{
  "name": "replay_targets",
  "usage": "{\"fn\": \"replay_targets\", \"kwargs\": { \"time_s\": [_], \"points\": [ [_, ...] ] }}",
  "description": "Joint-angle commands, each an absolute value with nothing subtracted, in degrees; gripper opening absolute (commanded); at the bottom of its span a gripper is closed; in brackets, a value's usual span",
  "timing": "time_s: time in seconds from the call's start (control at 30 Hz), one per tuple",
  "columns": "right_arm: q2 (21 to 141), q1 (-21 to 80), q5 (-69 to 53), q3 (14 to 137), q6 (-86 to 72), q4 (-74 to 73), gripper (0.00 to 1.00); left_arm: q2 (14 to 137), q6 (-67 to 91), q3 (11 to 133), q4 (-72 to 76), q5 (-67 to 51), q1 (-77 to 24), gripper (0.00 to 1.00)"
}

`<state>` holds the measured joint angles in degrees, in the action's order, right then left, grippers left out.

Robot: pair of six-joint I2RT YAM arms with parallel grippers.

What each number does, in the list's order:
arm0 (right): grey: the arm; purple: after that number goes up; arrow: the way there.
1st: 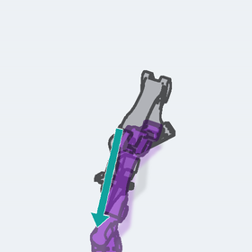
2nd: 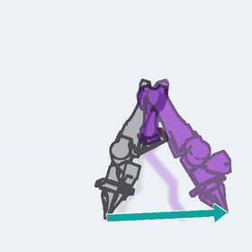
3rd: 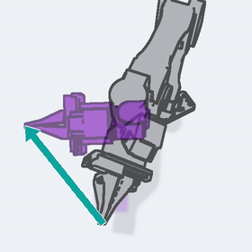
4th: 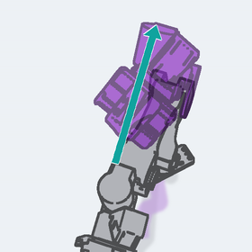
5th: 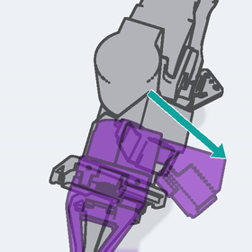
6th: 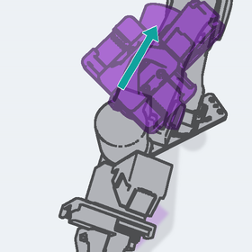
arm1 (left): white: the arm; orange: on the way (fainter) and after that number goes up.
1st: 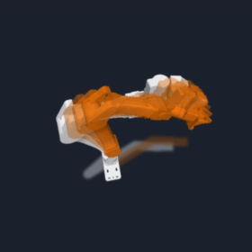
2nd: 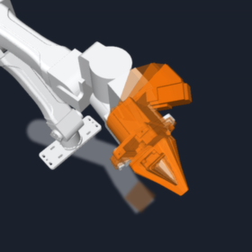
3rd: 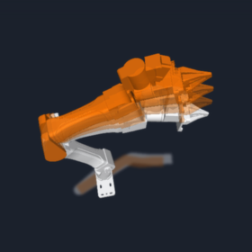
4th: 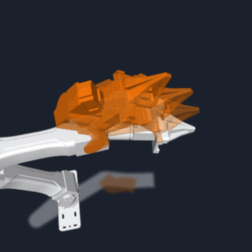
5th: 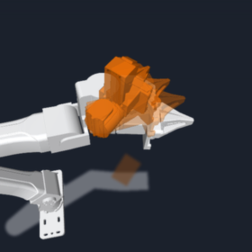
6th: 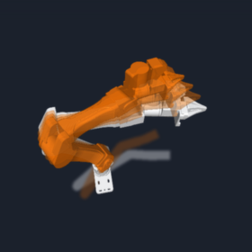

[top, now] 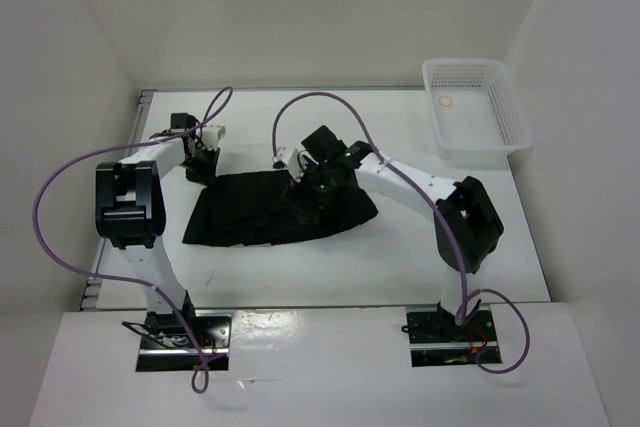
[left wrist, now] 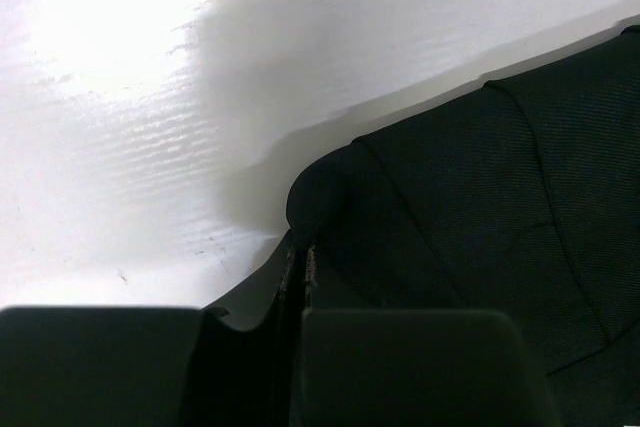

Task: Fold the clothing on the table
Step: Fold the skirt

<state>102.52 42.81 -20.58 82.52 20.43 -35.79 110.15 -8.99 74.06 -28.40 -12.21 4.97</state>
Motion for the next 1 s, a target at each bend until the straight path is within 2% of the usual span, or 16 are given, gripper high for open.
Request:
{"fn": "replay_targets", "kwargs": {
  "time_s": [0.0,0.3,0.5,0.8,0.97],
  "points": [
    [106.3,42.3,-18.7,83.6,22.4,-38.1,0.95,107.8,-7.5,73.2,-28.6,-10.6,5.4,0.00],
    [109.3,27.5,-19.7,80.2,25.8,-39.7,0.95,107.8,-8.0,73.2,-29.6,-13.0,5.9,0.00],
    [110.9,24.3,-16.6,79.5,25.8,-39.7,0.95,107.8,-8.0,73.2,-30.1,-14.1,5.9,0.00],
    [111.4,22.0,-32.3,82.3,25.8,-46.6,0.95,107.8,-4.1,76.5,-32.4,-15.7,5.9,0.00],
    [113.3,19.5,-35.4,82.3,26.5,-47.4,0.95,107.8,0.0,76.5,-31.9,-14.2,5.9,0.00]
  ]
}}
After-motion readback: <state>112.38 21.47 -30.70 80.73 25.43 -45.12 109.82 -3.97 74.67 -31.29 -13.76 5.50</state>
